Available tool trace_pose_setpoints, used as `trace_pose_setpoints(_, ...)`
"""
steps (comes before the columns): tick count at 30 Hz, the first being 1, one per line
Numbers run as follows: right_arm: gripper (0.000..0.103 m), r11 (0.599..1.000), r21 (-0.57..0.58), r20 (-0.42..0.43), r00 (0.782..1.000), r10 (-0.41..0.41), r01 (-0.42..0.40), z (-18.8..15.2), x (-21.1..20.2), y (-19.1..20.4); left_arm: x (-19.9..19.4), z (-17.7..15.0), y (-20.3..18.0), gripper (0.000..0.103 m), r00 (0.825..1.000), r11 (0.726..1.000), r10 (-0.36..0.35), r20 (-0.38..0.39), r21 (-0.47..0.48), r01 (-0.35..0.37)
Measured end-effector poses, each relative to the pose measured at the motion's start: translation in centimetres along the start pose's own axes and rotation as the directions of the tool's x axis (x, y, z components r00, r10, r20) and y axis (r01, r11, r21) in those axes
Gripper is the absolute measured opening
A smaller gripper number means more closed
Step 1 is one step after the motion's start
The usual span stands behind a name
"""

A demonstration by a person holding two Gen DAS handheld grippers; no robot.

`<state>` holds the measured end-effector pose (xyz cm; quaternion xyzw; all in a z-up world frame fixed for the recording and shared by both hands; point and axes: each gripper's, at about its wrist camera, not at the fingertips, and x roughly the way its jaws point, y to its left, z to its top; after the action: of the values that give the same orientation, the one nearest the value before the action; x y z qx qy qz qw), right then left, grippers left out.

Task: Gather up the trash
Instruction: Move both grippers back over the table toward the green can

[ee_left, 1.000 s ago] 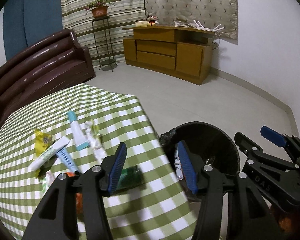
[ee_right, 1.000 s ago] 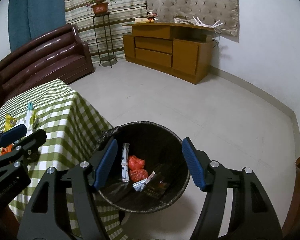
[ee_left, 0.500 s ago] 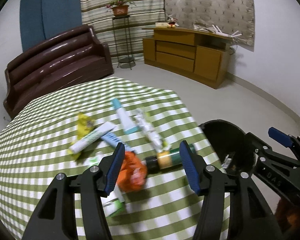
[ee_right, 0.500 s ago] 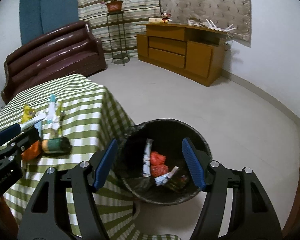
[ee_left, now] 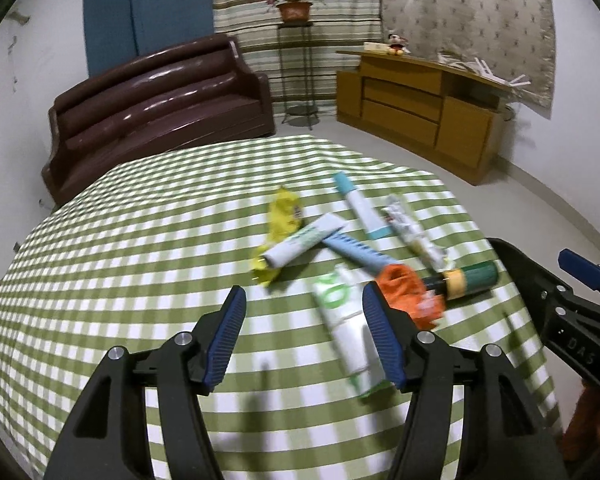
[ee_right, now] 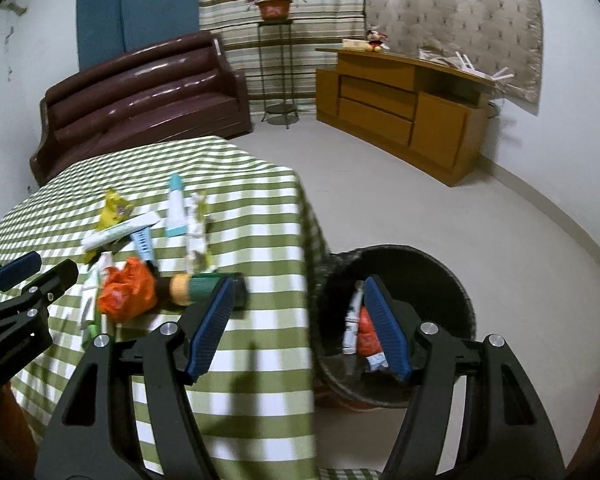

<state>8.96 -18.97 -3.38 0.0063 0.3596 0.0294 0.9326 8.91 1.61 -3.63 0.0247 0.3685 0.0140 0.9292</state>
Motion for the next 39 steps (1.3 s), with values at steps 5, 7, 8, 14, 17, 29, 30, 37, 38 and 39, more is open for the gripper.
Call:
trace_pose_setpoints(5, 0.066, 1.000, -0.024, -0.032, 0.999, 0.015, -0.015, 0.1, 0.9, 1.8, 0.1, -0.6, 2.1, 0.060, 1.000, 0.999, 0.020, -0.014, -0.027, -0.020)
trace_pose_setpoints(7, 0.066, 0.999, -0.036, -0.043, 0.999, 0.018, -0.020, 0.2, 1.2, 2.5, 0.2, -0.8, 2.7, 0.060, 0.999, 0.999, 0.025, -0.020, -0.039, -0.026)
trace_pose_setpoints(8, 0.066, 0.999, -0.044, -0.045, 0.999, 0.018, -0.020, 0.3, 1.3, 2.8, 0.2, -0.8, 3.0, 0.060, 0.999, 0.999, 0.025, -0.022, -0.044, -0.026)
trace_pose_setpoints(14, 0.066, 0.998, -0.063, -0.047, 0.999, 0.013, -0.016, 0.8, 1.8, 3.8, 0.4, -1.2, 4.3, 0.060, 0.999, 0.997, 0.024, -0.031, -0.066, -0.026)
trace_pose_setpoints(17, 0.066, 0.998, -0.064, -0.047, 0.999, 0.009, -0.012, 1.1, 2.1, 3.9, 0.6, -1.2, 4.6, 0.060, 0.999, 0.997, 0.023, -0.034, -0.072, -0.026)
trace_pose_setpoints(29, 0.066, 0.996, -0.078, -0.079, 0.996, 0.044, -0.050, 1.8, 3.5, 3.8, 1.4, -1.3, 5.7, 0.060, 0.998, 0.995, 0.038, -0.051, -0.089, -0.043)
trace_pose_setpoints(30, 0.066, 0.995, -0.077, -0.086, 0.995, 0.053, -0.059, 1.7, 3.6, 3.8, 1.4, -1.3, 5.8, 0.060, 0.998, 0.995, 0.041, -0.053, -0.090, -0.046)
trace_pose_setpoints(37, 0.066, 0.990, -0.096, -0.111, 0.990, 0.091, -0.102, 0.6, 3.1, 4.4, 1.4, -1.6, 5.9, 0.060, 0.997, 0.995, 0.044, -0.059, -0.088, -0.049)
trace_pose_setpoints(38, 0.066, 0.989, -0.098, -0.116, 0.989, 0.096, -0.108, 0.3, 3.0, 4.5, 1.3, -1.7, 6.0, 0.060, 0.997, 0.995, 0.044, -0.059, -0.088, -0.049)
trace_pose_setpoints(39, 0.066, 0.989, -0.099, -0.118, 0.988, 0.099, -0.111, 0.1, 2.9, 4.7, 1.3, -1.7, 6.0, 0.060, 0.997, 0.995, 0.044, -0.059, -0.088, -0.049)
